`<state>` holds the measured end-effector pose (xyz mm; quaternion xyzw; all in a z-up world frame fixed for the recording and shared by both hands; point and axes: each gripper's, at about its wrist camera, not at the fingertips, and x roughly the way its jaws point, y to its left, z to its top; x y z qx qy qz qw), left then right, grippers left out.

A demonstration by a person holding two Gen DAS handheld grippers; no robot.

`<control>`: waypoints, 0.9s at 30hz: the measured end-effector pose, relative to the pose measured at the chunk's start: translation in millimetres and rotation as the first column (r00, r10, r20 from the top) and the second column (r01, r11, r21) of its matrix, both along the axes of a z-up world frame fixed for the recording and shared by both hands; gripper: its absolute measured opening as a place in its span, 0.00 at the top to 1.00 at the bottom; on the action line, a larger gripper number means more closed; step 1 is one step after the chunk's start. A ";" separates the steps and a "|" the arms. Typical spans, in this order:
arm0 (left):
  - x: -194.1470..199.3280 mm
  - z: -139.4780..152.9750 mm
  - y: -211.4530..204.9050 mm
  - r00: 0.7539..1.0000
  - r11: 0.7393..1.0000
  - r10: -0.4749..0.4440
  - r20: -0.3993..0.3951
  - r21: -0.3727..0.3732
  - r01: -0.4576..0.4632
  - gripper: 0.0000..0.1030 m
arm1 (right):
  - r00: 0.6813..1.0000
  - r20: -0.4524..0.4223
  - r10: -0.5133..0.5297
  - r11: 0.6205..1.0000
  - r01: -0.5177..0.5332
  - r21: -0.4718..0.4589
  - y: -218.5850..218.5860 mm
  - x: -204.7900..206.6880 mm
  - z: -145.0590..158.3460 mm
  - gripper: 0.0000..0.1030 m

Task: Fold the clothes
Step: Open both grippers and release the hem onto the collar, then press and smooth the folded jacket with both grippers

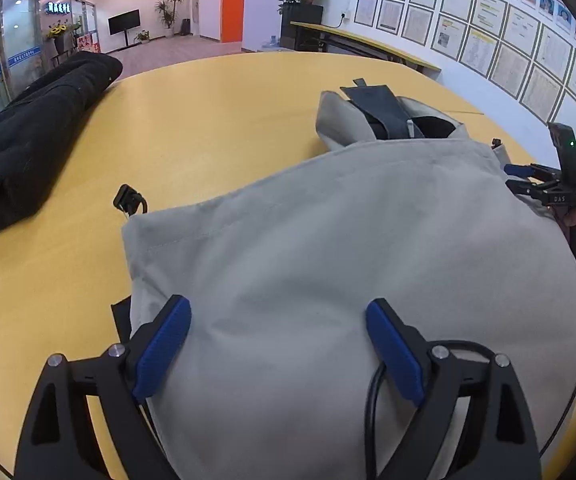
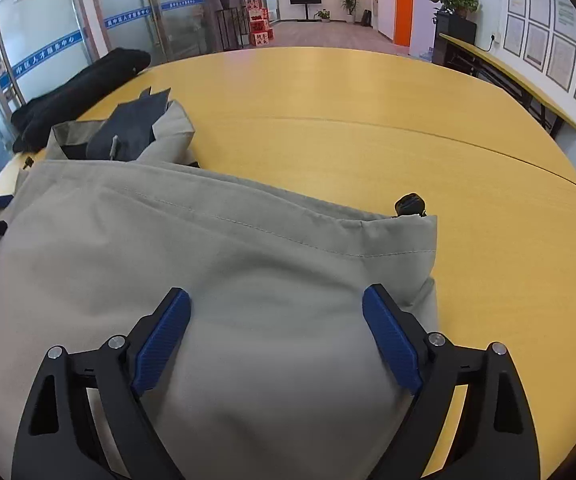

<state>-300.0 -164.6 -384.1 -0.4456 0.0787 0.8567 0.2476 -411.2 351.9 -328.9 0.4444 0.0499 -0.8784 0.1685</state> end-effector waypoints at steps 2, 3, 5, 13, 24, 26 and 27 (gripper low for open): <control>27.9 -1.0 -3.4 1.000 1.000 0.021 -0.002 -0.013 -0.021 0.10 | 1.000 0.005 0.020 0.999 -0.020 0.025 -3.1 19.0 -0.1 0.11; 43.2 -1.0 -5.7 0.999 0.999 0.033 -0.001 -0.015 -0.033 0.09 | 0.999 0.008 0.032 0.999 -0.032 0.036 -4.9 28.4 -0.3 0.11; 68.9 0.1 -10.8 0.999 0.998 0.052 0.002 -0.016 -0.052 0.09 | 0.998 0.011 0.056 0.997 -0.056 0.044 -8.8 47.0 -2.1 0.11; 138.4 48.2 -11.7 1.000 0.999 -0.018 -0.014 -0.028 0.017 0.09 | 0.999 0.031 0.007 0.994 -0.003 -0.109 -3.5 127.9 46.9 0.23; 168.3 111.4 112.6 0.837 0.851 -0.519 -0.172 -0.021 0.524 0.08 | 0.893 0.319 -0.316 0.881 0.401 -0.250 73.2 354.8 51.9 0.14; 171.3 98.7 139.5 0.796 0.811 -0.582 -0.165 -0.051 0.582 0.08 | 0.857 0.341 -0.385 0.840 0.479 -0.256 89.3 366.9 42.6 0.14; 171.2 90.1 152.0 0.779 0.793 -0.607 -0.156 -0.064 0.606 0.08 | 0.841 0.353 -0.411 0.819 0.511 -0.263 94.4 367.1 36.5 0.14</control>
